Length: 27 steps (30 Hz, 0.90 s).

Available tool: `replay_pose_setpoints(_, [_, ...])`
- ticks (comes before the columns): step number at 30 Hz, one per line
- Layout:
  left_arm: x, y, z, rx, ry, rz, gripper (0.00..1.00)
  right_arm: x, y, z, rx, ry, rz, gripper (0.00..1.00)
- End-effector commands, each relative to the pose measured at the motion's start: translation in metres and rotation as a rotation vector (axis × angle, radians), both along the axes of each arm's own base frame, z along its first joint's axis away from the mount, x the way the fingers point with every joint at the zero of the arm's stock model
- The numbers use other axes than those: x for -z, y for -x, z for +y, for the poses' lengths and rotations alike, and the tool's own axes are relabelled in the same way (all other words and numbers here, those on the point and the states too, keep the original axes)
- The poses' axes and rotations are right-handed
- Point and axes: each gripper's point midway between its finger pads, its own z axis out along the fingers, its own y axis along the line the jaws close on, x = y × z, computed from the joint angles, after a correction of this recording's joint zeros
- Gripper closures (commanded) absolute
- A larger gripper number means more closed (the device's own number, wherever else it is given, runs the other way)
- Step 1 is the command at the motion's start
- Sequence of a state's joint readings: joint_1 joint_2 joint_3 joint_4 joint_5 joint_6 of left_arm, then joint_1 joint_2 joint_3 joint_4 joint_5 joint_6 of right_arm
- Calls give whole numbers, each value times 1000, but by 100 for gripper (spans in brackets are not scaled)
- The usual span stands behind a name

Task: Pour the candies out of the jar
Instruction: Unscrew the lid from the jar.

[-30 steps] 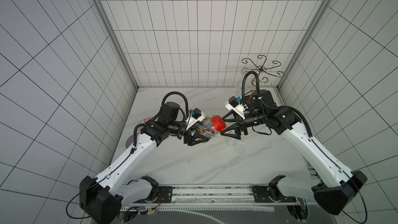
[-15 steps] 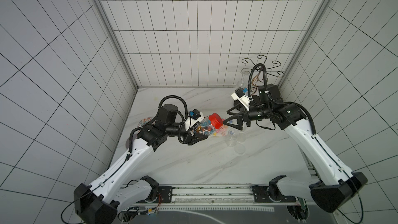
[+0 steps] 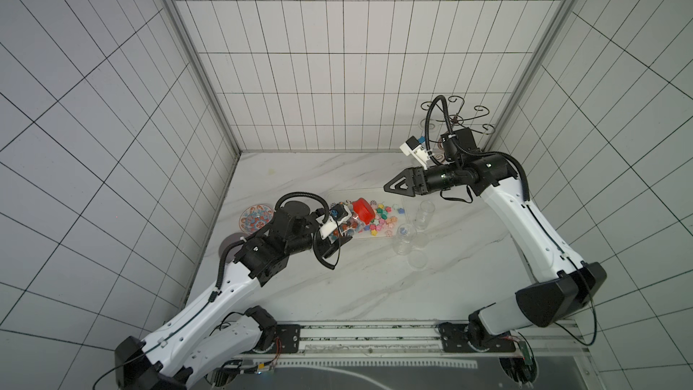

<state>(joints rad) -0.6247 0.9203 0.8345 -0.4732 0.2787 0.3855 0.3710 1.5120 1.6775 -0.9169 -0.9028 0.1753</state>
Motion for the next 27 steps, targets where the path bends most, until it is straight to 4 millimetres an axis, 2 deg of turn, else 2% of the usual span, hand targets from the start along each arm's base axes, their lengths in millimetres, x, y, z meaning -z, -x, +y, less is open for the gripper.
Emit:
replay_pose_setpoints(1, [-23, -10, -2, -18, 41, -95, 40, 0, 2, 0, -14, -10, 28, 4])
replay_pose_setpoints(6, [-25, -8, -3, -9, 51, -99, 40, 23, -5, 6, -32, 7, 90, 6])
replay_pose_setpoints(13, [-22, -9, -4, -6, 49, -93, 40, 8, -5, 12, -51, -35, 80, 6])
replay_pose_setpoints(27, [-30, -9, -8, 38, 90, -71, 40, 15, -6, 9, -46, -11, 77, 6])
